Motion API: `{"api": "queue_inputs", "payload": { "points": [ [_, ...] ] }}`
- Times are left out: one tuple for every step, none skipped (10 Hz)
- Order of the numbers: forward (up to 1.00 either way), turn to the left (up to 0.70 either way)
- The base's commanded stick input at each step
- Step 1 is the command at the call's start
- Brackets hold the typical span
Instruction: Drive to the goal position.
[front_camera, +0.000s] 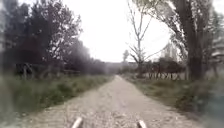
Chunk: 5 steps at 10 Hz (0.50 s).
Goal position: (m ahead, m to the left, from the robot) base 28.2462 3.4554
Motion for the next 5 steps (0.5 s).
{"api": "queue_inputs", "payload": {
  "points": [
    [1.0, 0.0],
    [1.0, 0.0],
    [1.0, 0.0],
    [1.0, 0.0],
    [1.0, -0.19]
  ]
}}
